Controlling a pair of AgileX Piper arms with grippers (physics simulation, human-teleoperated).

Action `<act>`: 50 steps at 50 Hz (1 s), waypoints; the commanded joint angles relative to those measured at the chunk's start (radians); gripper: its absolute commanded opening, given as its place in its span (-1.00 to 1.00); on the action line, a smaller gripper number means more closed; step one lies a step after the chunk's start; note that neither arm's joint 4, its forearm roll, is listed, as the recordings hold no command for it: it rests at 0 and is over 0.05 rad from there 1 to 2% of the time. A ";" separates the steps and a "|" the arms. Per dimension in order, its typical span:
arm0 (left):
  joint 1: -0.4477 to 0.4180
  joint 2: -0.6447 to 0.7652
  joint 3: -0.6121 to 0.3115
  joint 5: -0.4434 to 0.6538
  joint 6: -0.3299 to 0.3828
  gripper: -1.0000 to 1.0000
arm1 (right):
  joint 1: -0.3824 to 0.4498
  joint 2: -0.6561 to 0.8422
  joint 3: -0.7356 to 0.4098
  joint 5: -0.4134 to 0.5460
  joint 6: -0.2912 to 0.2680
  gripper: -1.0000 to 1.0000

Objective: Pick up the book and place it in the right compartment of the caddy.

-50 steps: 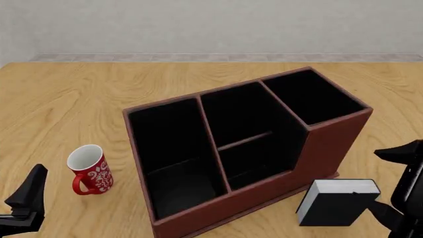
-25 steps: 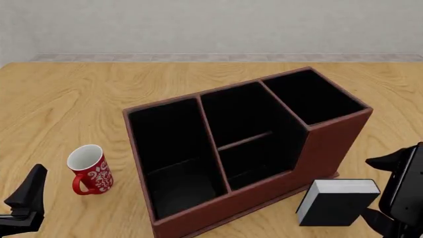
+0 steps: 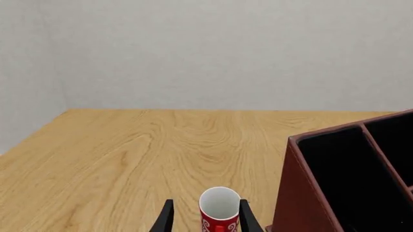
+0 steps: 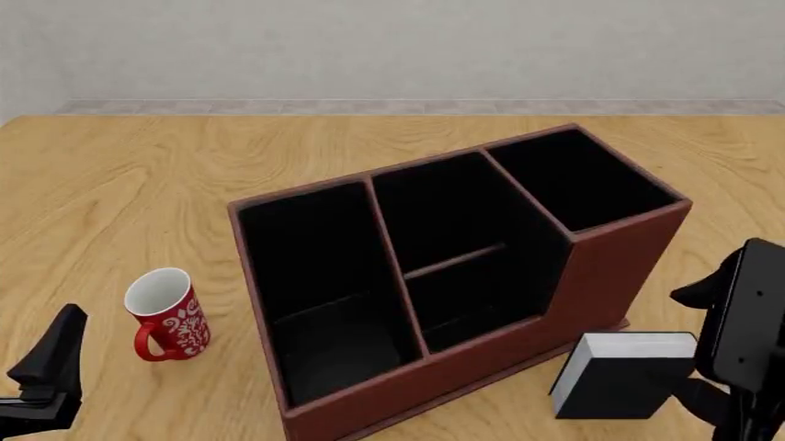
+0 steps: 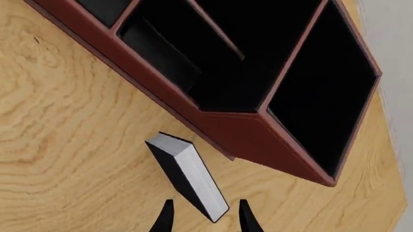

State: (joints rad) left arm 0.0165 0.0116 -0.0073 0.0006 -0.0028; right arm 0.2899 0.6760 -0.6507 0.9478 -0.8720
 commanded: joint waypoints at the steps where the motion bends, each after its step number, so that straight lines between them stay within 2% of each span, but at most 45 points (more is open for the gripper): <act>1: -0.001 0.001 0.000 -0.001 0.000 1.00 | 0.016 0.038 -0.053 0.073 0.007 1.00; 8: -0.001 0.003 0.003 -0.005 0.000 1.00 | 0.038 0.075 -0.081 0.103 0.037 1.00; 30: -0.001 0.002 0.001 -0.002 0.000 1.00 | -0.032 0.160 -0.129 0.147 -0.022 1.00; 50: -0.001 0.002 0.000 -0.002 0.000 1.00 | -0.018 0.252 -0.117 0.115 0.006 1.00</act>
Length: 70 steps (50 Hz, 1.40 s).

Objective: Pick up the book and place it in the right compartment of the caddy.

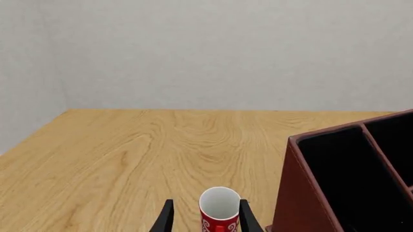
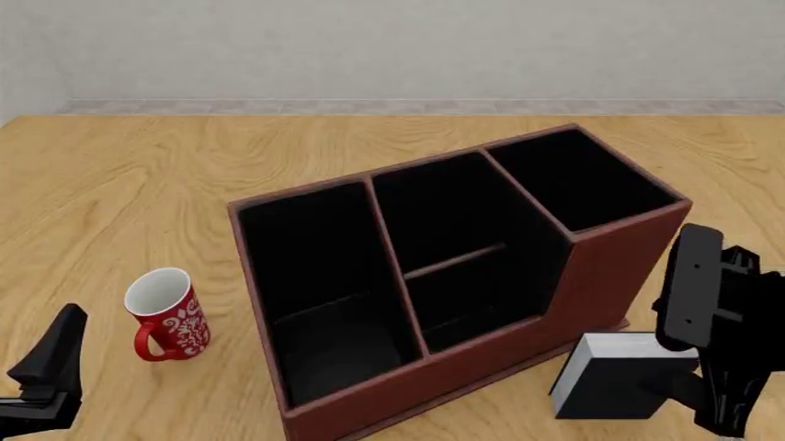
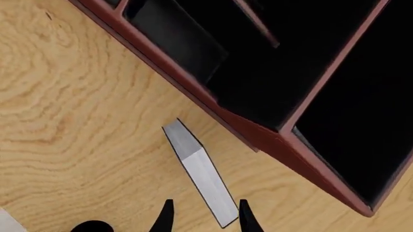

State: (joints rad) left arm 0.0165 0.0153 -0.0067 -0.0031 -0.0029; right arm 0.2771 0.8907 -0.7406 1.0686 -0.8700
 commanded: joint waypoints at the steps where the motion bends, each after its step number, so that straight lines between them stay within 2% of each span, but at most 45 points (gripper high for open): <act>1: -0.001 -0.001 0.000 0.001 0.000 1.00 | -0.005 0.041 -0.026 -0.008 0.005 1.00; 22: -0.001 -0.007 -0.002 0.008 0.000 1.00 | 0.021 0.115 0.024 -0.090 0.046 1.00; 40: -0.001 -0.001 -0.002 0.002 0.000 1.00 | 0.013 0.170 0.054 -0.147 0.044 1.00; 46: -0.001 0.000 -0.002 0.002 0.000 1.00 | 0.049 0.185 0.071 -0.165 0.079 1.00; 47: -0.001 0.000 -0.002 0.002 0.000 1.00 | 0.089 0.181 0.068 -0.153 0.115 -1.00; 55: -0.001 -0.001 -0.002 0.002 0.000 1.00 | 0.090 0.173 0.066 -0.140 0.115 -1.00; 70: -0.001 0.000 -0.002 0.002 0.000 1.00 | 0.188 0.125 0.041 -0.066 0.182 -1.00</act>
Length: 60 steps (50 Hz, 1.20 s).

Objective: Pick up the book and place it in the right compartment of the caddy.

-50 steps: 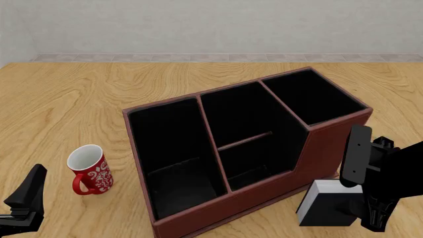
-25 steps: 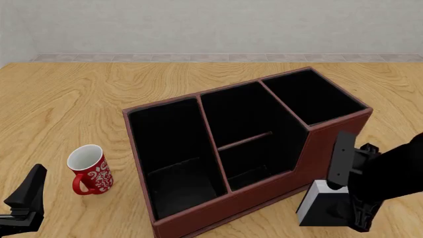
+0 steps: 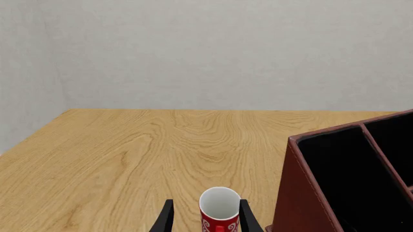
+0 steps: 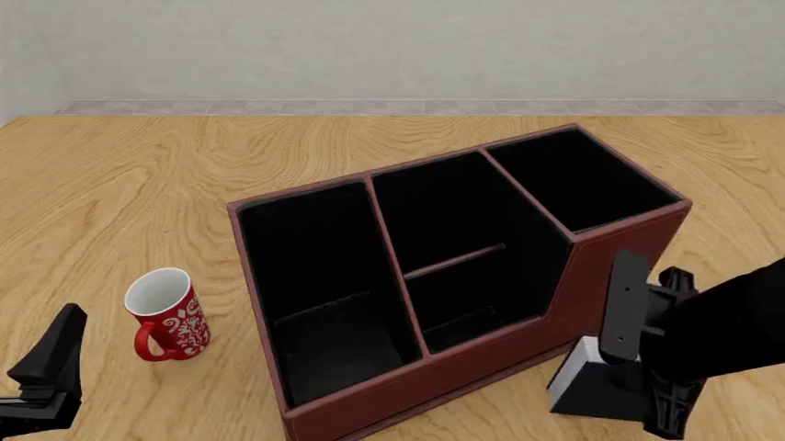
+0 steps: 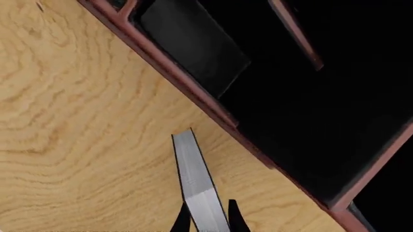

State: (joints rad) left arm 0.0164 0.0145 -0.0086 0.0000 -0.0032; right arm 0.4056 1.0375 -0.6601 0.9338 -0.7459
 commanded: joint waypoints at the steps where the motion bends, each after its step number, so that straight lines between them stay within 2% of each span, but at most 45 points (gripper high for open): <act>1: -0.001 0.001 0.000 -0.001 0.000 1.00 | 0.064 -0.024 -0.042 0.074 0.061 -1.00; 17: -0.013 0.012 0.004 -0.013 -0.002 1.00 | 0.079 -0.078 -0.049 0.149 0.060 -1.00; 35: -0.014 0.015 0.002 -0.015 -0.001 1.00 | 0.060 -0.159 -0.082 0.254 0.048 -1.00; 40: -0.014 0.011 0.002 -0.011 -0.001 1.00 | 0.074 -0.189 -0.108 0.283 0.059 -1.00; 49: -0.013 0.007 0.003 -0.008 -0.002 1.00 | 0.174 -0.218 -0.142 0.285 0.113 -1.00; 51: -0.013 0.007 0.003 -0.008 -0.002 1.00 | 0.159 -0.226 -0.142 0.285 0.090 -1.00; 55: -0.013 0.006 0.000 -0.004 -0.001 1.00 | 0.170 -0.234 -0.151 0.286 0.083 -1.00; 60: -0.013 0.004 0.001 -0.004 -0.001 1.00 | 0.216 -0.243 -0.172 0.286 0.101 -1.00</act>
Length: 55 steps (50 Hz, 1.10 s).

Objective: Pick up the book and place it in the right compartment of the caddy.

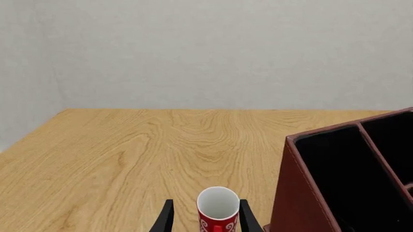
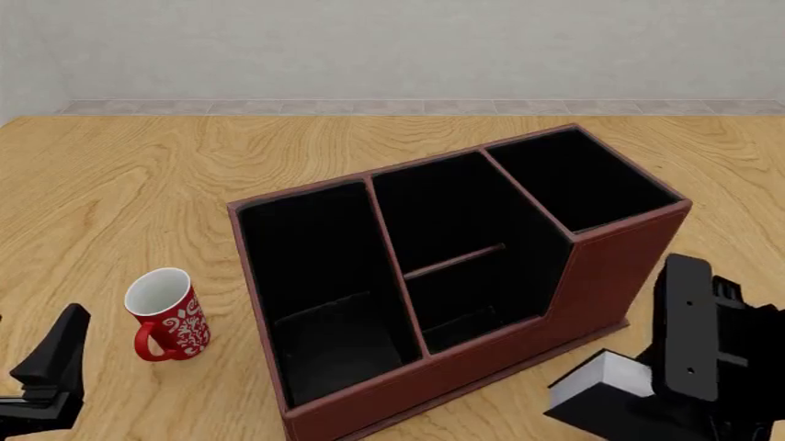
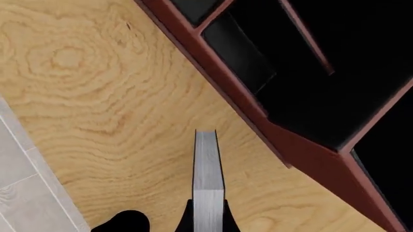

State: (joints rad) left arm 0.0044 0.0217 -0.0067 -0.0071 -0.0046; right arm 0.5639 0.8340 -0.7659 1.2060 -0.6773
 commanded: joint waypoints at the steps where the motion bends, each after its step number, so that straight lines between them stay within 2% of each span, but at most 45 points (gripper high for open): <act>1: -0.001 -0.003 -0.001 0.004 0.001 1.00 | 0.070 -0.041 -0.072 0.014 0.039 -1.00; 3: -0.001 -0.004 0.000 0.003 0.001 1.00 | 0.116 -0.041 -0.090 0.014 0.070 -1.00; 10: -0.001 -0.004 0.001 0.001 0.001 1.00 | 0.124 -0.047 -0.109 0.014 0.059 -1.00; 16: -0.001 -0.006 0.000 0.005 0.002 1.00 | 0.222 -0.048 -0.167 0.014 0.104 -1.00; 35: -0.001 -0.004 0.000 0.001 0.002 1.00 | 0.294 -0.041 -0.248 0.014 0.117 -1.00; 55: -0.001 -0.005 0.001 0.002 0.002 1.00 | 0.296 0.048 -0.392 0.014 0.039 -1.00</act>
State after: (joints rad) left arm 0.0042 0.0185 -0.0070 -0.0051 -0.0030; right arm 0.8612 0.8560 -1.0610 1.2162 -0.6223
